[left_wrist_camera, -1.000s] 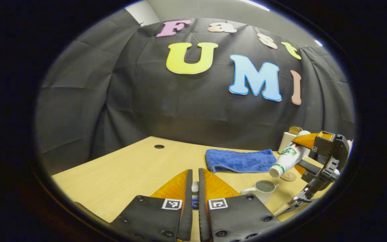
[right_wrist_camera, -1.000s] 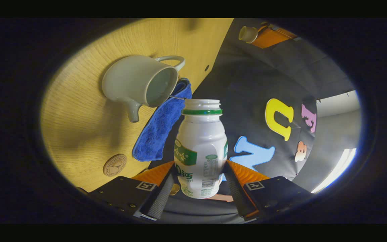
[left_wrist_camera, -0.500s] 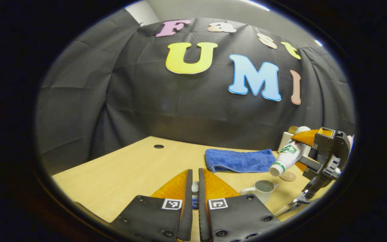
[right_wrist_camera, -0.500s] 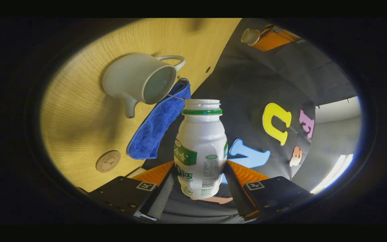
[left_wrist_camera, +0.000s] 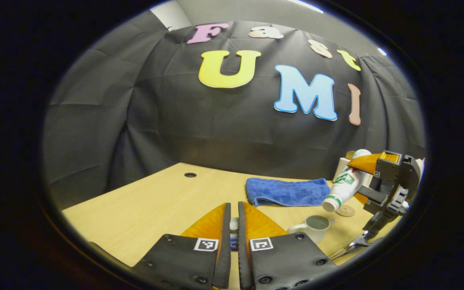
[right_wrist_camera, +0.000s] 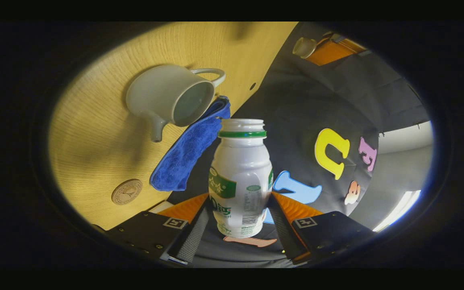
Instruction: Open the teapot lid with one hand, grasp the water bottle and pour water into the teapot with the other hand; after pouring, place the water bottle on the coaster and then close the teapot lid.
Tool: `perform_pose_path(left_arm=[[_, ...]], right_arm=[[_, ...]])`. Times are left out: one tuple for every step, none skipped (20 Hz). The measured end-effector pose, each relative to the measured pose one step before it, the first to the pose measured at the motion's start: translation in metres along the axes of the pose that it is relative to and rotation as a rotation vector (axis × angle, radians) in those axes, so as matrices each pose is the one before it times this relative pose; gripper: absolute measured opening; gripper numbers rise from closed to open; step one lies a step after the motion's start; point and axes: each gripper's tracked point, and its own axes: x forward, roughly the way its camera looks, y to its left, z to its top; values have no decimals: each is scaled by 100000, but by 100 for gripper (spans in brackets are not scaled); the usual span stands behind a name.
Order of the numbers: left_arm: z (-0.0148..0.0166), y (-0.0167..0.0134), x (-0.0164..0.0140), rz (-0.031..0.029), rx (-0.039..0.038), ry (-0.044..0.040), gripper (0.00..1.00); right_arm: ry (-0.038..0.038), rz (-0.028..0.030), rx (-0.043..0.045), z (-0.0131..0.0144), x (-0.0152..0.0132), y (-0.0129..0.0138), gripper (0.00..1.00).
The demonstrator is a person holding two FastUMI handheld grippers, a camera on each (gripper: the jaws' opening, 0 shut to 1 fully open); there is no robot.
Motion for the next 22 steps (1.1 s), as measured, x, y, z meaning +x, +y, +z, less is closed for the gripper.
perform_pose_path(left_arm=[[47, 46, 43, 10, -22, -130, 11], [64, 31, -139, 125, 33, -165, 11], [26, 37, -19, 54, 19, -127, 11], [119, 14, -38, 73, -181, -87, 15], [-22, 11, 12, -149, -229, -19, 15], [36, 18, -74, -80, -178, -144, 11], [28, 65, -7, 19, -84, -276, 11], [165, 10, -96, 10, -75, -220, 11], [-80, -68, -15, -51, -188, -71, 15], [56, -141, 20, -246, -171, -47, 11], [96, -109, -90, -297, -114, 39, 11], [-32, -158, 32, -339, -41, -9, 11], [-105, -195, -35, -416, -9, -30, 11], [12, -233, 6, -421, -7, -54, 11], [-102, -223, 64, -447, -17, 56, 11], [47, -261, -18, -575, 103, 139, 11], [-144, -264, 35, -375, 263, 94, 14], [59, -336, 15, -436, 388, -20, 14], [73, -396, -80, -696, 384, -211, 14], [71, -443, 59, -923, 317, -126, 19], [-27, -405, 38, -877, 294, -53, 14], [-100, -513, 44, -1131, 434, -107, 14]], right_arm=[[-179, 44, -188, 63, 170, -94, 81], [-186, -187, 1, 84, -15, -67, 81], [-72, -1, 559, 18, 13, -125, 81], [109, 166, 1826, 84, -41, 51, 81], [434, 1233, 3618, -116, -42, 445, 81], [625, 1818, 5694, -259, -25, 674, 81], [921, 2235, 6616, -465, -27, 802, 81], [1425, 2080, 6592, -468, 15, 666, 81], [1171, 1406, 5983, -186, -212, 236, 81], [1108, 566, 5701, -267, -73, 298, 81], [1161, 658, 6198, -399, -207, 442, 81], [473, 740, 7114, -316, -294, 326, 81], [743, 531, 7501, -71, -198, 92, 81], [365, 998, 7196, -160, -143, 149, 81], [207, 372, 6625, 47, -128, 102, 81], [694, 491, 5989, -110, -180, 25, 81], [456, 560, 5759, -254, -174, 131, 81], [835, 428, 5708, -319, -84, -104, 81], [951, 540, 5534, -283, -94, 22, 81], [1025, 517, 6474, -492, -47, -123, 81], [1107, 725, 5220, -346, -77, 69, 81], [1264, 966, 6757, -533, -21, 73, 81]])
